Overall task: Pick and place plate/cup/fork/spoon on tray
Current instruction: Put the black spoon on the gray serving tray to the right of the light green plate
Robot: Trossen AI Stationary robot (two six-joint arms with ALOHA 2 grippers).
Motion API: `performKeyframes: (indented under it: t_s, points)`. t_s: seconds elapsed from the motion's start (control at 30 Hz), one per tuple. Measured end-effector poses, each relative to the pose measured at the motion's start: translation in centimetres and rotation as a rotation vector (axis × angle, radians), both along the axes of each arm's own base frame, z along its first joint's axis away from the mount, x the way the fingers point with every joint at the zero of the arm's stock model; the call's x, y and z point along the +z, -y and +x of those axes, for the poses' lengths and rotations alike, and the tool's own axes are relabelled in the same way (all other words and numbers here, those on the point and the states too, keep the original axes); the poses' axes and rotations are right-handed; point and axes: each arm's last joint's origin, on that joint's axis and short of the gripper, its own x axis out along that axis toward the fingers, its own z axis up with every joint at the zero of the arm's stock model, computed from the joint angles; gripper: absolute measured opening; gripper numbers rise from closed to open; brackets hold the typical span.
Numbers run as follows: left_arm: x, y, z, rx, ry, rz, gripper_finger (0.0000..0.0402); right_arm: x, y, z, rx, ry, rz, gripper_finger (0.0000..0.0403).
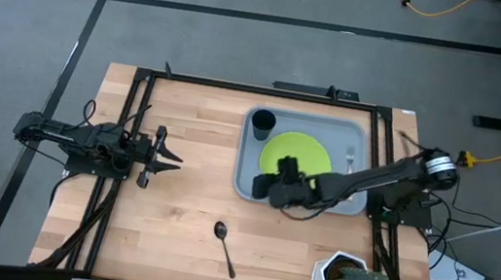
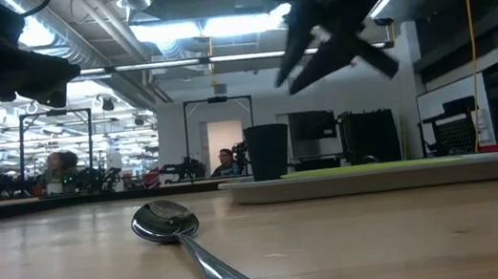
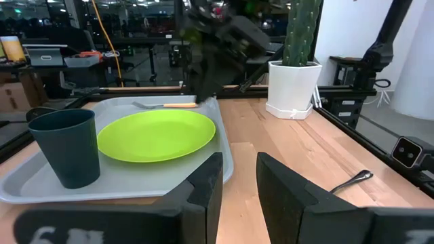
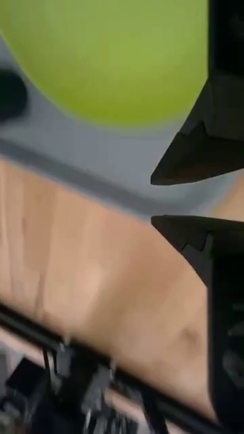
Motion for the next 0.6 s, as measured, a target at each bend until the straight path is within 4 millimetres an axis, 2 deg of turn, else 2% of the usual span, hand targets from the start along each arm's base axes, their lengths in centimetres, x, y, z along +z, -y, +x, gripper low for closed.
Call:
performKeyframes:
  t_s: [0.17, 0.37, 0.5, 0.6]
  points:
    - [0.0, 0.0, 0.0, 0.000, 0.000, 0.000, 0.0083, -1.4, -2.3, 3.4, 0.046, 0.044, 0.032, 0.0088]
    - [0.0, 0.0, 0.0, 0.000, 0.000, 0.000, 0.0083, 0.2, -5.5, 7.8, 0.095, -0.046, 0.015, 0.0088]
    - [0.0, 0.0, 0.0, 0.000, 0.000, 0.000, 0.0083, 1.4, -8.3, 9.6, 0.138, -0.126, -0.013, 0.0088]
    - [0.0, 0.0, 0.0, 0.000, 0.000, 0.000, 0.0083, 1.2, -10.7, 10.4, 0.169, -0.181, -0.030, 0.0088]
